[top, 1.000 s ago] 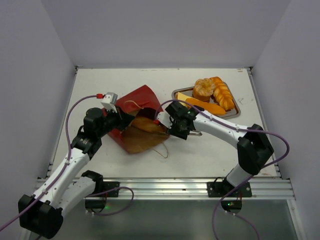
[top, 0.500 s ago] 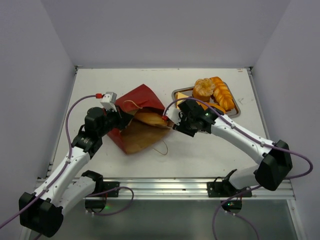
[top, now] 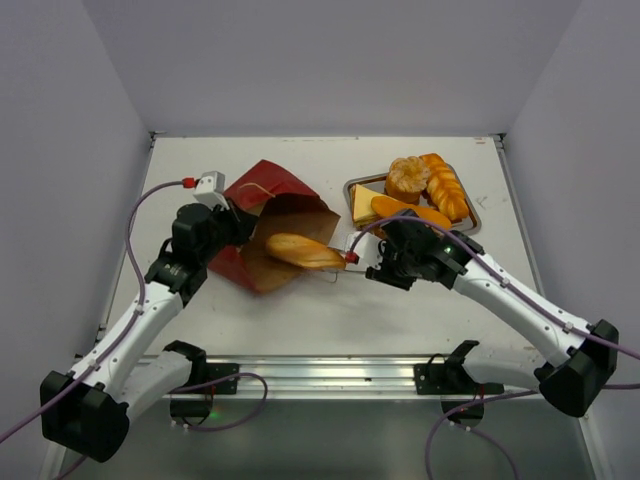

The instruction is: Take the fake bread out of the paper bag

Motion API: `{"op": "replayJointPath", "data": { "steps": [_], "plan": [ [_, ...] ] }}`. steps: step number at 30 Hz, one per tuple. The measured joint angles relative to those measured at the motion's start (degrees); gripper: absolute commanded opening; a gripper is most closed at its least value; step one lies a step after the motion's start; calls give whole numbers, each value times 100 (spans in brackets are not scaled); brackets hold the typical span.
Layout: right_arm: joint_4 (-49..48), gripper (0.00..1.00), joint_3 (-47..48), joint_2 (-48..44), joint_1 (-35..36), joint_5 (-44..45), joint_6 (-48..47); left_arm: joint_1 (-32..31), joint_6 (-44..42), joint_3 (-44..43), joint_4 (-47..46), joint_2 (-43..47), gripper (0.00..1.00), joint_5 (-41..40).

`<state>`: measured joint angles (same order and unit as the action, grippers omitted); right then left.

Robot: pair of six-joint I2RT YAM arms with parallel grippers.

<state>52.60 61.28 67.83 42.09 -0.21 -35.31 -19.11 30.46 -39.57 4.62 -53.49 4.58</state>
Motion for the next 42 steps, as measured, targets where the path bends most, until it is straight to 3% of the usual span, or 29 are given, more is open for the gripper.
{"op": "replayJointPath", "data": {
  "steps": [7, 22, 35, 42],
  "plan": [
    [229, 0, -114, -822, -291, -76, -81, 125, 39, -232, 90, -273, 0, -391],
    [686, 0, -251, -2299, -1867, -205, -94, 901, -20, -638, 398, -476, 0, -544],
    [-55, 0, -385, -1403, -4194, -494, 125, 931, -234, -638, 780, 280, 0, 33],
    [-800, 0, -601, -704, -4588, -612, 219, 931, -332, -638, 1005, 669, 0, 326]
  ]
}}
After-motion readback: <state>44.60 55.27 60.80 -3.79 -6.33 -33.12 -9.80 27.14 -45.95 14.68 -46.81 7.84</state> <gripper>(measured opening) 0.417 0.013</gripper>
